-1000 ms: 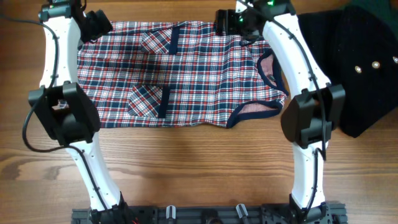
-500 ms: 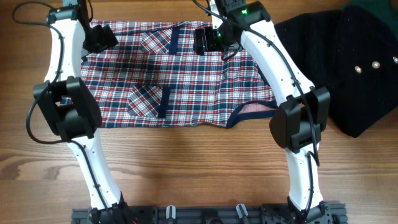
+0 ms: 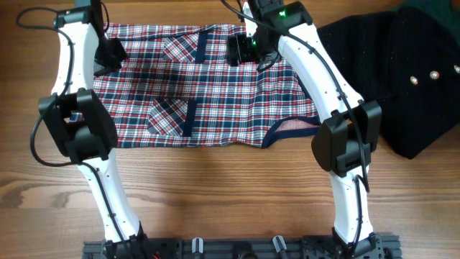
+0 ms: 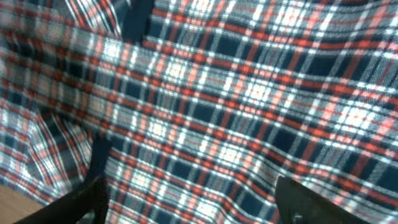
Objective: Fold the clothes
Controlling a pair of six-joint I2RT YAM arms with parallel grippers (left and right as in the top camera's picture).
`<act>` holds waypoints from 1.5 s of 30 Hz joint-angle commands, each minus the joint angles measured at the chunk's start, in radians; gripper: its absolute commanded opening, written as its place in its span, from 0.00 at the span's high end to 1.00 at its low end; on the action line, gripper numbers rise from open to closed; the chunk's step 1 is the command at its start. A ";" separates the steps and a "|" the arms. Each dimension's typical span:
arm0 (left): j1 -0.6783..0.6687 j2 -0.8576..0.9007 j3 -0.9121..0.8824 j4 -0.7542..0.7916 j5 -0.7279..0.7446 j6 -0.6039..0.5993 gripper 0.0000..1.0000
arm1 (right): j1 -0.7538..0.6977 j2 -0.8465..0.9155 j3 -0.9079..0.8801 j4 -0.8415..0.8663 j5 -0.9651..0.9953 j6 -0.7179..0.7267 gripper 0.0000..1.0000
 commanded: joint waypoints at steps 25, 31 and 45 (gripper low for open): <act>0.016 -0.660 -0.045 -0.347 -0.048 -0.055 0.96 | -0.175 -0.455 -0.024 -0.444 0.061 0.039 0.96; -0.114 -0.800 -0.045 -0.311 -0.153 -0.095 0.96 | -0.175 -0.455 -0.024 -0.444 0.060 0.026 0.96; -0.167 -1.125 -0.795 0.042 -0.218 -0.211 0.96 | -0.175 -0.430 -0.028 -0.365 0.094 -0.021 0.96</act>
